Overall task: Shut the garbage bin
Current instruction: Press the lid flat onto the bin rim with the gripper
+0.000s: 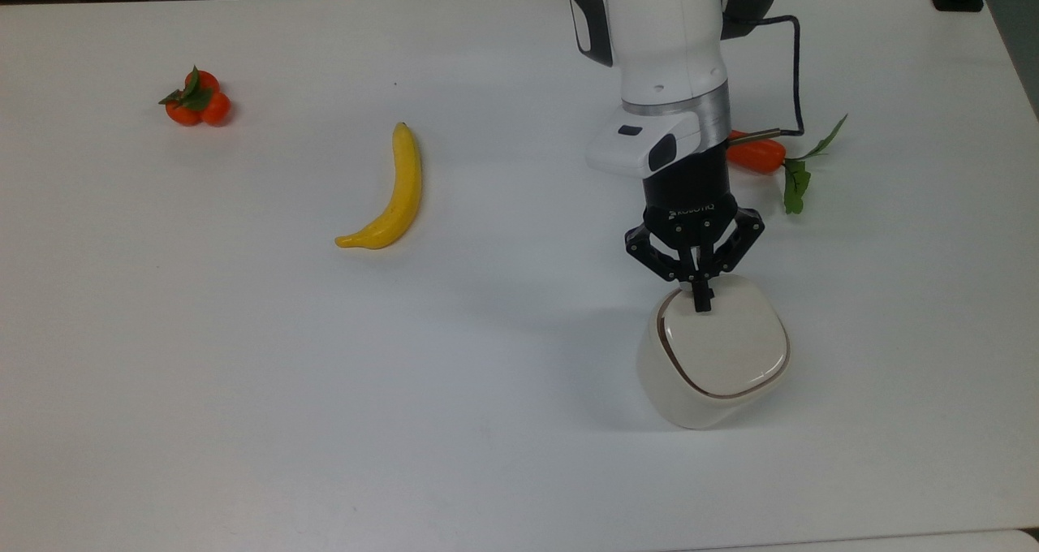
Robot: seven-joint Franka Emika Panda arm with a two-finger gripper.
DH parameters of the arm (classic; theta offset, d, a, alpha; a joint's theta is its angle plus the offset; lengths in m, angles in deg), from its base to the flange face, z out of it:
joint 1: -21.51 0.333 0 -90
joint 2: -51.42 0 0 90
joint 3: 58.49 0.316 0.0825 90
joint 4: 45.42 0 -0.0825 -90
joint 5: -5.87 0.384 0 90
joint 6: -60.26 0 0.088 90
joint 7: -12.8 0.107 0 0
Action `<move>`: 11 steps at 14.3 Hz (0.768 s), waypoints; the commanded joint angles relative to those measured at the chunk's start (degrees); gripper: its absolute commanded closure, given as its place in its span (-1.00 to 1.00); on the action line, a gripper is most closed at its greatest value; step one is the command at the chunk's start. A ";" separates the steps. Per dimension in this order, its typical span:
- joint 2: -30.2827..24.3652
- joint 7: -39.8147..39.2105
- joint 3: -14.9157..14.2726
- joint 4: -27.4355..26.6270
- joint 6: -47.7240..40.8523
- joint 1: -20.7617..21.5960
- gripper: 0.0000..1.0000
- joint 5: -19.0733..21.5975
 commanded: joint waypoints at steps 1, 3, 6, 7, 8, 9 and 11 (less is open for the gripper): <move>-2.16 -1.01 -1.02 -3.22 -1.12 0.97 1.00 -0.61; -1.81 -1.19 -0.94 -3.22 -1.12 1.05 1.00 -0.61; -0.41 -1.45 -1.02 -3.39 -1.12 2.11 1.00 -0.61; -0.22 -1.45 -1.02 -3.40 -1.04 2.11 1.00 -0.61; 0.04 -1.45 -1.02 -3.40 -1.04 2.19 1.00 -0.69; 0.56 -1.45 -1.02 -3.40 -1.04 2.63 1.00 -0.96; 0.92 -1.45 -1.02 -3.40 -0.95 2.90 1.00 -1.84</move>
